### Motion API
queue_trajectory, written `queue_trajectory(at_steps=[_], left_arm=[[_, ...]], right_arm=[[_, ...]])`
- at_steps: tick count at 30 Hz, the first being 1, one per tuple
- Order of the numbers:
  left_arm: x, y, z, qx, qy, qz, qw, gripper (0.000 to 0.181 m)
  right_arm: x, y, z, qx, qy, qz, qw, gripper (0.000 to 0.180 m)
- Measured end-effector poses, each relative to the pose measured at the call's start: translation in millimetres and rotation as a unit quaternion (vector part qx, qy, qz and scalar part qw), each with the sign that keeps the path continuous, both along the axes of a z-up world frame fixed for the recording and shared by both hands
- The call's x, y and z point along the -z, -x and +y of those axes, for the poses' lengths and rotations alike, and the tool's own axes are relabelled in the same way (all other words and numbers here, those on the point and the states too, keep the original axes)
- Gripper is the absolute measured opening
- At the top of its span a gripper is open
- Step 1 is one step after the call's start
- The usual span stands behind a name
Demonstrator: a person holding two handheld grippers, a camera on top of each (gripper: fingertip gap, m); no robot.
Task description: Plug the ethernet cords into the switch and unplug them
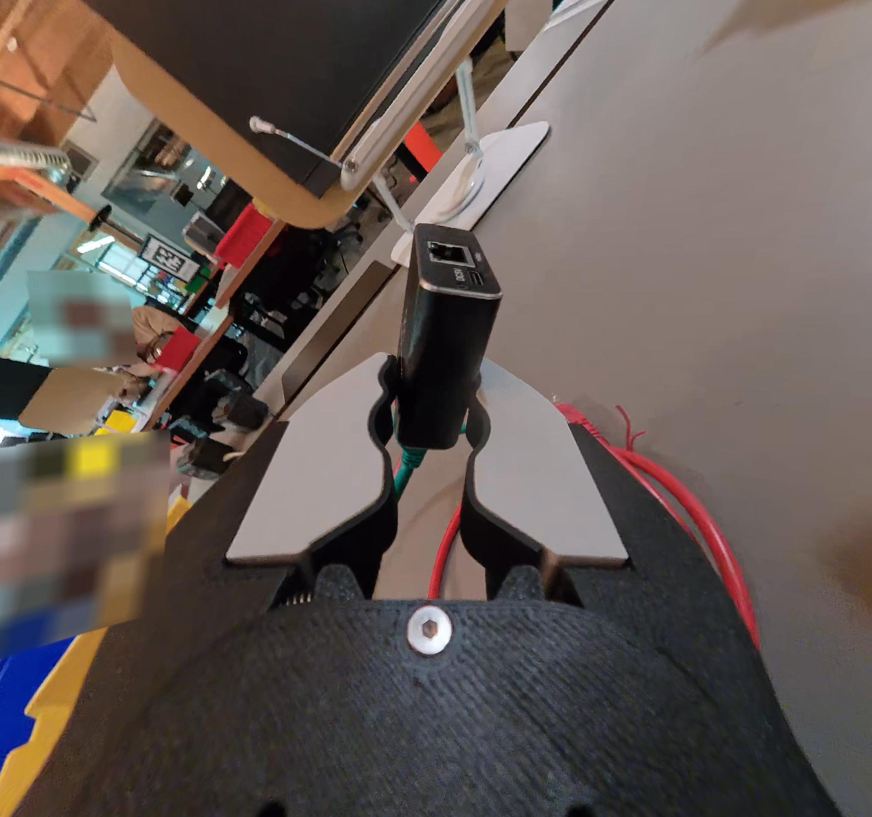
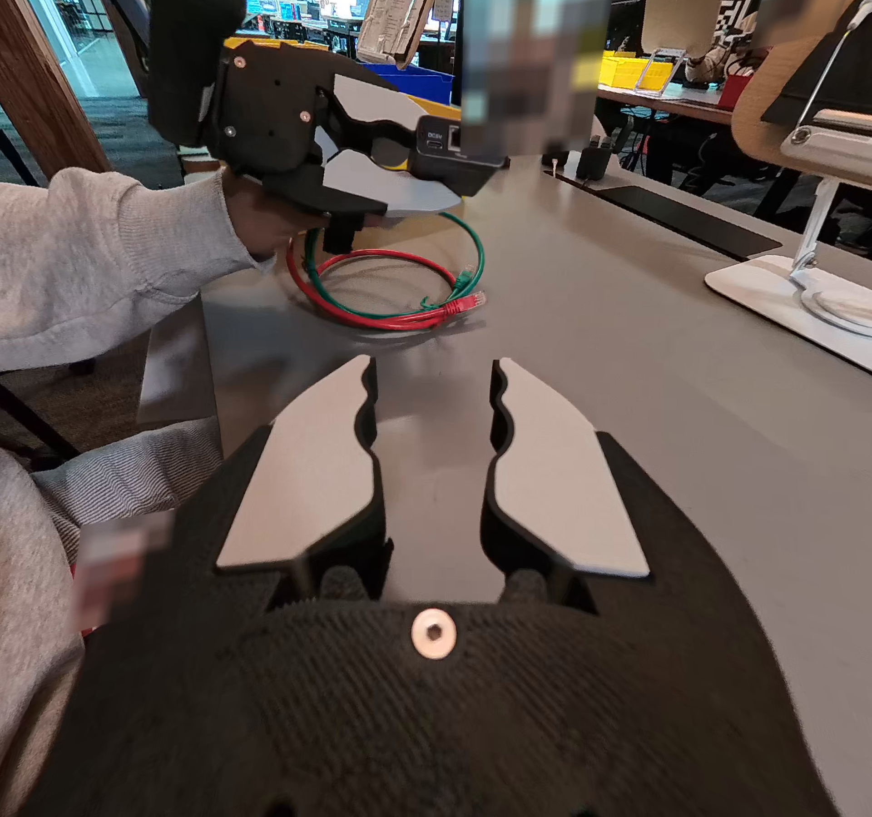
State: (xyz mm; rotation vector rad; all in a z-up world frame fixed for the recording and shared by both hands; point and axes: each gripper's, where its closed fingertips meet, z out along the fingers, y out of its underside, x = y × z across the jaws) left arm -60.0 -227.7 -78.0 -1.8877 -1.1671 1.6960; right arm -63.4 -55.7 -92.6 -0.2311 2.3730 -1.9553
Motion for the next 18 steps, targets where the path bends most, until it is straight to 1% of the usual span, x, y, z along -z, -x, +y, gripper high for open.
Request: queue_trajectory(at_steps=[6, 13, 18], left_arm=[[15, -4, -18, -0.016, -0.027, -0.026, 0.999, 0.025], [25, -4, -20, -0.015, -0.031, -0.042, 0.999, 0.025], [28, -4, -22, -0.013, -0.052, -0.042, 0.998, 0.025]], right_arm=[[3, 1, -1, -0.001, -0.004, -0.005, 1.000, 0.045], [4, 1, 0, -0.002, -0.007, -0.004, 1.000, 0.044], [4, 0, 0, -0.003, -0.007, -0.006, 1.000, 0.043]])
